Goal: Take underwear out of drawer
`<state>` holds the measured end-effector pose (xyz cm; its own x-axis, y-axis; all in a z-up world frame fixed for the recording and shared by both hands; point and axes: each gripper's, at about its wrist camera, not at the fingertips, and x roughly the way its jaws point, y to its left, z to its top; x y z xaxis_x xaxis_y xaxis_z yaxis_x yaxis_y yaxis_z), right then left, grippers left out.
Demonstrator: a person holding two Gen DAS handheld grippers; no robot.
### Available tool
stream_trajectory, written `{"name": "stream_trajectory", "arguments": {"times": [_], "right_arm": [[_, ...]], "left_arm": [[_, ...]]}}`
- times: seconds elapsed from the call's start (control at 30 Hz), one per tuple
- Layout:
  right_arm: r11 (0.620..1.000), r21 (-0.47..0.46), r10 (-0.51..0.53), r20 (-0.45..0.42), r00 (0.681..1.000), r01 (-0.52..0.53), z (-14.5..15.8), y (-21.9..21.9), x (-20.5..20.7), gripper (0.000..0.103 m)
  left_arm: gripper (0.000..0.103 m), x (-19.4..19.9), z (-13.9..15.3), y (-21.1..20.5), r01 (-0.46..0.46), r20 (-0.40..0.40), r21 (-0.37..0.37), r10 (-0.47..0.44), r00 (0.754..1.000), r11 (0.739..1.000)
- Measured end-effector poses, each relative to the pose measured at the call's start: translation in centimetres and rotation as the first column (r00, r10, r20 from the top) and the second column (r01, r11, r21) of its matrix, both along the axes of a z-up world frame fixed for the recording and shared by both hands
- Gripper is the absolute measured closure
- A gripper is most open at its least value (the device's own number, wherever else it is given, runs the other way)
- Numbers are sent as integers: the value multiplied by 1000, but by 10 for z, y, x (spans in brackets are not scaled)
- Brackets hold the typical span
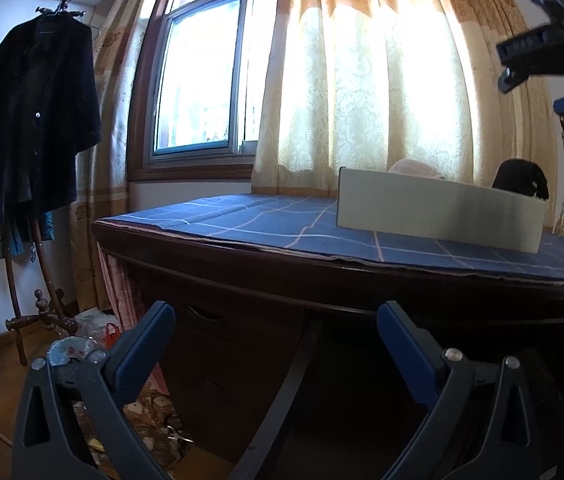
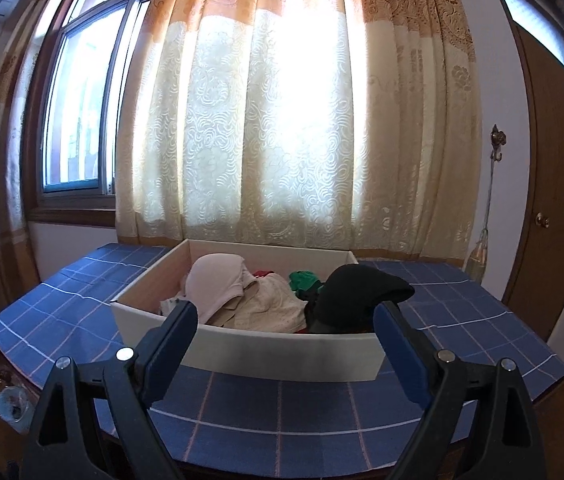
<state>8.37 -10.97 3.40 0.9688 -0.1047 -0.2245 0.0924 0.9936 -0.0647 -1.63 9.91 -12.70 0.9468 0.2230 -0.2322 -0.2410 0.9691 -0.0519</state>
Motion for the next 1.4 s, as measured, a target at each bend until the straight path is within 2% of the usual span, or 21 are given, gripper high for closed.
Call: {"name": "stream_trajectory", "arguments": {"times": [0.13, 0.17, 0.27, 0.43, 0.6, 0.7, 0.8, 1.0, 1.4], "right_arm": [[1000, 12, 2, -11, 1000, -2, 2, -3, -5, 12], [1000, 12, -5, -8, 1000, 5, 3, -4, -6, 12], [999, 32, -19, 10, 1000, 19, 8, -10, -9, 11], [998, 42, -45, 15, 999, 44, 16, -17, -6, 11], [998, 36, -51, 22, 998, 50, 19, -20, -5, 11], [997, 40, -60, 25, 998, 59, 23, -22, -4, 11], [997, 50, -67, 29, 997, 66, 26, -26, -5, 11], [995, 57, -79, 41, 996, 76, 31, -29, -7, 11], [995, 61, -78, 34, 996, 76, 31, -29, -7, 11]], "left_arm": [[0, 17, 18, -4, 12, -118, 25, -8, 993, 1000], [0, 20, 24, -4, 6, -121, 21, -3, 993, 1000], [0, 30, 67, -4, -15, -56, -10, 15, 998, 1000], [0, 59, 123, -25, 48, -35, 34, -46, 998, 998], [0, 72, 148, -46, 108, -16, 67, -108, 994, 992], [0, 75, 166, -54, 115, 4, 95, -116, 993, 989], [0, 81, 181, -56, 135, -1, 92, -136, 991, 987], [0, 79, 198, -59, 97, 43, 111, -102, 994, 989], [0, 86, 198, -69, 102, 17, 139, -105, 994, 985]]}}
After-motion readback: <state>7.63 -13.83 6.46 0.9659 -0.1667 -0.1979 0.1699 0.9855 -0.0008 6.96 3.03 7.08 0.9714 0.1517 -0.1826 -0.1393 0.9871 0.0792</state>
